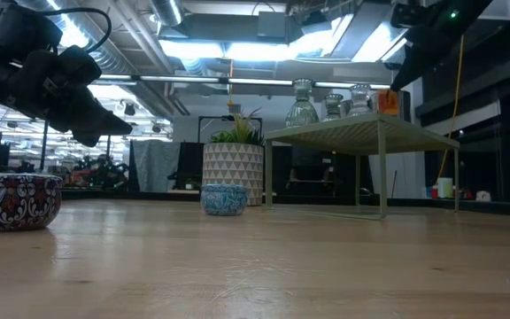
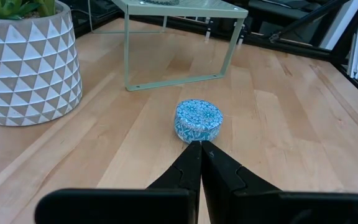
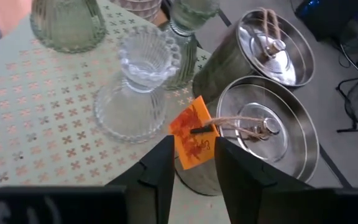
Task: Pick & Place candle stick holders
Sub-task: Adjust the silver scented candle on the shelf, then adjust the green candle holder on the shelf
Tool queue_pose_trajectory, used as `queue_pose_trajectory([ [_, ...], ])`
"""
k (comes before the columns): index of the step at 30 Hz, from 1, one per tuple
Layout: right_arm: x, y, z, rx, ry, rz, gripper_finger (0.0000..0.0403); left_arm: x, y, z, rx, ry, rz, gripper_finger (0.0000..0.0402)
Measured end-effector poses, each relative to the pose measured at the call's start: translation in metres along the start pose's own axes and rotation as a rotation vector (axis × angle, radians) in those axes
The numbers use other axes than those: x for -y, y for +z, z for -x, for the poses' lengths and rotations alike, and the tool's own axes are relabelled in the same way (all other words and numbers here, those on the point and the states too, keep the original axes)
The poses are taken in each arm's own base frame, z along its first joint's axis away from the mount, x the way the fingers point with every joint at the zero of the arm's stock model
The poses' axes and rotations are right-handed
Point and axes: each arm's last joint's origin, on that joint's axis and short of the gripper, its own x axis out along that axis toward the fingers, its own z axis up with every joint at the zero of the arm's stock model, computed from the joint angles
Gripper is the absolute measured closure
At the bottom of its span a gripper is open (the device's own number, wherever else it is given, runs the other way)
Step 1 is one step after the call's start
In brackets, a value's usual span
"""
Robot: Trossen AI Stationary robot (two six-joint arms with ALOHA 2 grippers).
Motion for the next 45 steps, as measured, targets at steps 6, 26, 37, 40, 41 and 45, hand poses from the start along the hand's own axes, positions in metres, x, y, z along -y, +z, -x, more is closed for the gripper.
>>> queue_pose_trajectory([
  [6,0.0,0.0,0.0,0.004,0.002,-0.002,0.0286,0.0,0.0,0.0,0.0,0.0,0.0,0.0396],
  [26,0.005,0.04,0.044,0.215,0.415,-0.13,0.0287,0.0,0.0,0.0,0.0,0.0,0.0,0.0396],
  [37,-0.033,0.051,0.034,0.223,0.516,0.087,0.0287,0.0,0.0,0.0,0.0,0.0,0.0,0.0396],
  [40,-0.046,0.057,0.031,0.275,0.529,0.207,0.0287,0.0,0.0,0.0,0.0,0.0,0.0,0.0396],
  [41,-0.049,0.058,0.03,0.292,0.521,0.247,0.0287,0.0,0.0,0.0,0.0,0.0,0.0,0.0396],
  [45,-0.064,0.064,0.026,0.34,0.45,0.388,0.0287,0.0,0.0,0.0,0.0,0.0,0.0,0.0396],
])
